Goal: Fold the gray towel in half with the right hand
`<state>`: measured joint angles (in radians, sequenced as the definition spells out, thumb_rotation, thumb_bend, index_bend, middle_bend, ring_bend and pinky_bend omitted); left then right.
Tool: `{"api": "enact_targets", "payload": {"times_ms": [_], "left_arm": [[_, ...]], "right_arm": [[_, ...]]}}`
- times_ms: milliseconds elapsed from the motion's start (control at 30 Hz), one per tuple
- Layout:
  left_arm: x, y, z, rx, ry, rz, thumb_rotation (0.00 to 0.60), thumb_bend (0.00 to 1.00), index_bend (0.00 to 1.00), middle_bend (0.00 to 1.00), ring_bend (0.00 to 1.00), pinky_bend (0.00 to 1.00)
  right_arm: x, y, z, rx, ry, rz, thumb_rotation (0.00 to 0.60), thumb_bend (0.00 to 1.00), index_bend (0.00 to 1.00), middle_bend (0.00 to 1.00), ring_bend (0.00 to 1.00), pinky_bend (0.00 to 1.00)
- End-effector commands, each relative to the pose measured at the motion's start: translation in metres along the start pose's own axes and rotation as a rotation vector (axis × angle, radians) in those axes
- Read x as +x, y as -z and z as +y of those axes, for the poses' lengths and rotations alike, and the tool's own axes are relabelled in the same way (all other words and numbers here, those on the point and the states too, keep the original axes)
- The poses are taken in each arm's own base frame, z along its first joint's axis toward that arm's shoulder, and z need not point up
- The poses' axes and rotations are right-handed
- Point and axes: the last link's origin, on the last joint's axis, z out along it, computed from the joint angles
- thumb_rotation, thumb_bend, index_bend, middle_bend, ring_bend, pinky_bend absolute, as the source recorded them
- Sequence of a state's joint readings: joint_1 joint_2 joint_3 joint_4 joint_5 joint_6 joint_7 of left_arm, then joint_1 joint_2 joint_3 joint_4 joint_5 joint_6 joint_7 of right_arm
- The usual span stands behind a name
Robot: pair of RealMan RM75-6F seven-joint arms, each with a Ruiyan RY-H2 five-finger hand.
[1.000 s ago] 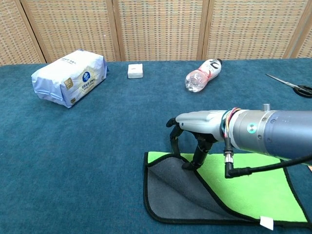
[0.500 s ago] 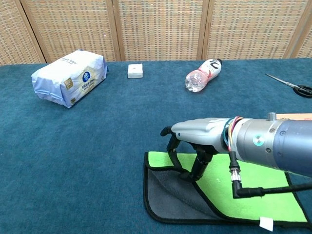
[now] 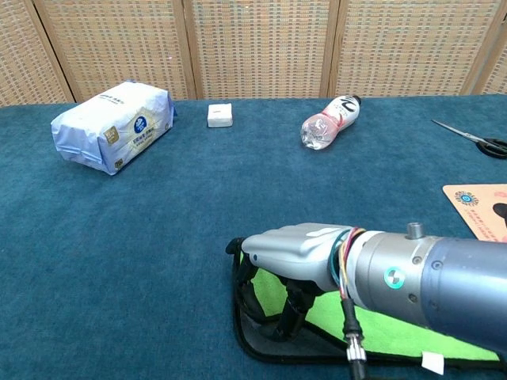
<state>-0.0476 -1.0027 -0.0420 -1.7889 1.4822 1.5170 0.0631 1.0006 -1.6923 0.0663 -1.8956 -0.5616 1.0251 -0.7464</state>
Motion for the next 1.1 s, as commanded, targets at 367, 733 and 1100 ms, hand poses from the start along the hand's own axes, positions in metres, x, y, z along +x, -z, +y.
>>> {"api": "enact_targets", "payload": {"times_ms": [367, 733, 1100], "left_arm": [[0.001, 0.0, -0.001, 0.001, 0.005, 0.001, 0.6, 0.18, 0.0, 0.0, 0.0, 0.0], [0.003, 0.001, -0.002, 0.0, 0.011, 0.008, 0.6, 0.18, 0.0, 0.0, 0.0, 0.0], [0.004, 0.002, -0.002, -0.003, 0.01, 0.016, 0.6, 0.18, 0.0, 0.0, 0.0, 0.0]], "right_arm": [[-0.009, -0.004, -0.017, 0.023, 0.02, -0.027, 0.6, 0.44, 0.41, 0.0, 0.0, 0.0], [0.001, 0.01, -0.021, 0.061, 0.031, -0.01, 0.6, 0.36, 0.15, 0.0, 0.0, 0.0], [0.025, 0.04, 0.017, 0.117, 0.247, 0.181, 0.6, 0.29, 0.14, 0.0, 0.0, 0.0]]}}
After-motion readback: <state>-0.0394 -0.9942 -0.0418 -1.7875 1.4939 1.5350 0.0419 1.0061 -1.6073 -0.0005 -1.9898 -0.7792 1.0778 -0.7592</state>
